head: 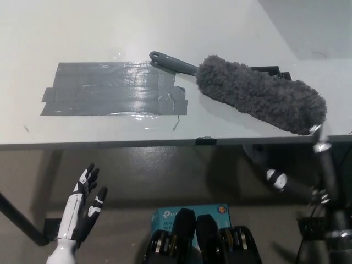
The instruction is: A grey duster is kept infront of the robot in the middle of the table and the robot extends its right arm to grab the duster, picks it up and hands it to a person
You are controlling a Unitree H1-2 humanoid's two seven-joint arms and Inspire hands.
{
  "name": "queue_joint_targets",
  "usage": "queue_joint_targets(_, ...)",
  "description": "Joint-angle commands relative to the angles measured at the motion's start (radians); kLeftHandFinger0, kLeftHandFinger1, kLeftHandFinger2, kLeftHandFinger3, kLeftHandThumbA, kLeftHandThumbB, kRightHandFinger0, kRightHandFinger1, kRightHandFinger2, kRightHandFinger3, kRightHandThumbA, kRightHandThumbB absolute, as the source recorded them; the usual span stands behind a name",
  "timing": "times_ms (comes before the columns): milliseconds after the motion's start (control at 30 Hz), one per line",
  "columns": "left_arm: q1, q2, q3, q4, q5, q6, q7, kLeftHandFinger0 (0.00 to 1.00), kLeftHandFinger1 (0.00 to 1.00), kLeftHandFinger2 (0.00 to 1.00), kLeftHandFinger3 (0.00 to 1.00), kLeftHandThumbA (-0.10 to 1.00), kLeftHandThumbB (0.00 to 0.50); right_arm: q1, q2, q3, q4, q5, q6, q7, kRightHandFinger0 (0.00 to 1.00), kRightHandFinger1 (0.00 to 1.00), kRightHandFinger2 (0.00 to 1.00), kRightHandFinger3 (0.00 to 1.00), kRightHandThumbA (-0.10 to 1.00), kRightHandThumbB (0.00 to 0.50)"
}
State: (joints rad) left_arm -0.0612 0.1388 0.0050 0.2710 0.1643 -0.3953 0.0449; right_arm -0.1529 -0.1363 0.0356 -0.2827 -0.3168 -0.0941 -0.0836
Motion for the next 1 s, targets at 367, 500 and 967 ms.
queue_joint_targets(367, -0.015, 0.003, 0.004, -0.017, 0.024, -0.072, 0.031, 1.00, 1.00, 1.00, 1.00, 0.82, 0.222, -0.516, -0.199, 0.060, 0.384, -0.109, 0.290, 0.173, 1.00, 1.00, 1.00, 1.00, 0.98, 0.336)
queue_joint_targets(500, -0.014, 0.004, 0.004, -0.019, 0.024, -0.068, 0.028, 1.00, 1.00, 1.00, 1.00, 0.83, 0.226, -0.616, -0.189, 0.118, 0.551, -0.120, 0.357, 0.211, 1.00, 1.00, 1.00, 1.00, 0.93, 0.329)
queue_joint_targets(967, -0.014, 0.003, 0.003, -0.018, 0.036, -0.074, 0.033, 1.00, 1.00, 1.00, 1.00, 0.85, 0.215, -0.823, -0.127, 0.225, 0.950, -0.087, 0.390, 0.300, 1.00, 1.00, 1.00, 1.00, 1.00, 0.500)
